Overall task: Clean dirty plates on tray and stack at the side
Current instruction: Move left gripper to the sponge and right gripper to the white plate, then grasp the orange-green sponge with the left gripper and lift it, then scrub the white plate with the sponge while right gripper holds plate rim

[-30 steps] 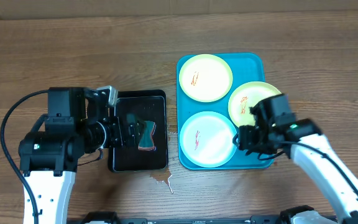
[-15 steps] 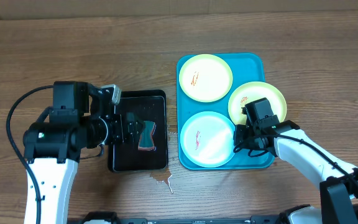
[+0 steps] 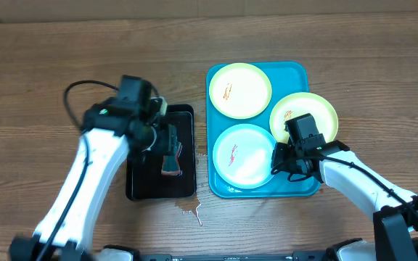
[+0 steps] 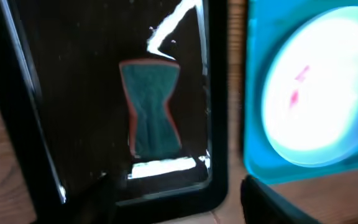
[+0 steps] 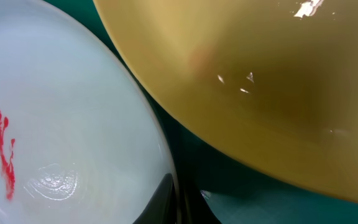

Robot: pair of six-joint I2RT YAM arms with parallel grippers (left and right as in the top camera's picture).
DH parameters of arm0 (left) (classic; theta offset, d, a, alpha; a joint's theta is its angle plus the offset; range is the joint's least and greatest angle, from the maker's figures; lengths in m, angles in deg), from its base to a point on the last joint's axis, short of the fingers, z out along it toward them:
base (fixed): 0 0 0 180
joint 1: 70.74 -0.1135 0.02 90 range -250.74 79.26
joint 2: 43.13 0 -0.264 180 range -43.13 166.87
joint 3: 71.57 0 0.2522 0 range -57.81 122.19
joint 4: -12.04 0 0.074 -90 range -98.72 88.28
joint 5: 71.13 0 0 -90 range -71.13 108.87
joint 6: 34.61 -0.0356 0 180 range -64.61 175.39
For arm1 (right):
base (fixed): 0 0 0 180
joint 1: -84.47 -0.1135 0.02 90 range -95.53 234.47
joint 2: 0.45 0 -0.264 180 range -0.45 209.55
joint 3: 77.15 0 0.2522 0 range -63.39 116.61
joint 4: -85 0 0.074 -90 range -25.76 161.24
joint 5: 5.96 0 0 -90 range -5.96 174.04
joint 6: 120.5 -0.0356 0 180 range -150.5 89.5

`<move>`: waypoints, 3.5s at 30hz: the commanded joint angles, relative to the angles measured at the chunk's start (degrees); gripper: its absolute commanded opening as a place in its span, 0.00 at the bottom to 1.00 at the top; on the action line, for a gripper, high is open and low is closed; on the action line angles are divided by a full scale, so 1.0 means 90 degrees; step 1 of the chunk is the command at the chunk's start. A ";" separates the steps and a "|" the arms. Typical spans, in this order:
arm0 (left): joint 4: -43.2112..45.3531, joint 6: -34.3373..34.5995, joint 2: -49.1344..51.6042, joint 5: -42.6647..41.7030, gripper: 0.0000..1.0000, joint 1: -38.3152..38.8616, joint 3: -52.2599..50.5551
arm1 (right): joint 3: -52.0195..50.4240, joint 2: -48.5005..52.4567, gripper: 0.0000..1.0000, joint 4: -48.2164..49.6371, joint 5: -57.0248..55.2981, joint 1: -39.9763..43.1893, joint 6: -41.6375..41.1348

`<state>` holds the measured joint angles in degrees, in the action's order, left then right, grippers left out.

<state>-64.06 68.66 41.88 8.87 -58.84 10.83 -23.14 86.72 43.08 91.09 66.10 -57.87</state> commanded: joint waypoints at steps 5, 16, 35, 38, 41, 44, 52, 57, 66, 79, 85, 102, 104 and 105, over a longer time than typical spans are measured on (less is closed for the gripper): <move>0.0522 0.0454 0.1749 0.0503 0.49 0.0170 -0.0075 | -0.0049 0.0007 0.04 -0.0027 -0.0206 0.0000 -0.0129; 0.1010 0.0549 0.2744 0.0330 0.04 0.0185 -0.0075 | -0.0049 0.0007 0.04 -0.0160 -0.0209 0.0000 -0.0129; 0.0015 0.0505 0.2358 0.0464 0.51 0.0182 0.0204 | -0.0049 0.0007 0.04 -0.0185 -0.0209 0.0000 -0.0129; 0.0279 0.0503 0.2378 0.0743 0.43 0.0182 -0.0022 | -0.0049 0.0007 0.04 -0.0182 -0.0209 0.0000 -0.0129; 0.0699 0.0534 0.2397 0.0634 0.29 0.0182 -0.0299 | -0.0049 0.0007 0.04 -0.0185 -0.0209 0.0000 -0.0129; 0.1134 0.0583 0.2397 0.0610 0.14 0.0182 -0.0597 | -0.0049 0.0007 0.04 -0.0185 -0.0209 0.0000 -0.0129; 0.0809 0.0571 0.2193 0.0617 0.04 0.0182 -0.0420 | -0.0049 0.0007 0.04 -0.0187 -0.0209 0.0000 -0.0129; 0.0168 0.0515 0.1758 0.0668 0.04 0.0182 0.0313 | -0.0049 0.0007 0.04 -0.0192 -0.0209 0.0000 -0.0129; -0.0282 0.0576 0.1348 0.1710 0.04 0.0410 0.0814 | -0.0049 0.0007 0.04 -0.0192 -0.0209 0.0000 -0.0129; 0.0675 0.0772 0.1375 -0.0607 0.04 0.1175 0.0809 | -0.0049 0.0007 0.04 -0.0187 -0.0209 0.0000 -0.0129; 0.2276 0.1202 0.1676 -0.0663 0.04 0.2123 0.0809 | -0.0049 0.0007 0.04 -0.0187 -0.0209 0.0000 -0.0129; 0.1443 0.2363 0.4165 0.0520 0.04 0.2713 0.2140 | -0.0049 0.0007 0.04 -0.0192 -0.0206 0.0000 -0.0129; 0.0937 0.2341 0.4165 0.1103 0.04 0.2720 0.2409 | -0.0049 0.0007 0.04 -0.0189 -0.0206 0.0000 -0.0129; 0.0748 0.2261 0.4165 0.1319 0.04 0.2722 0.2511 | -0.0049 0.0007 0.04 -0.0189 -0.0206 0.0000 -0.0129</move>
<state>-53.22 88.14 78.03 8.39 -33.96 30.11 -23.12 86.59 41.55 91.13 66.08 -58.79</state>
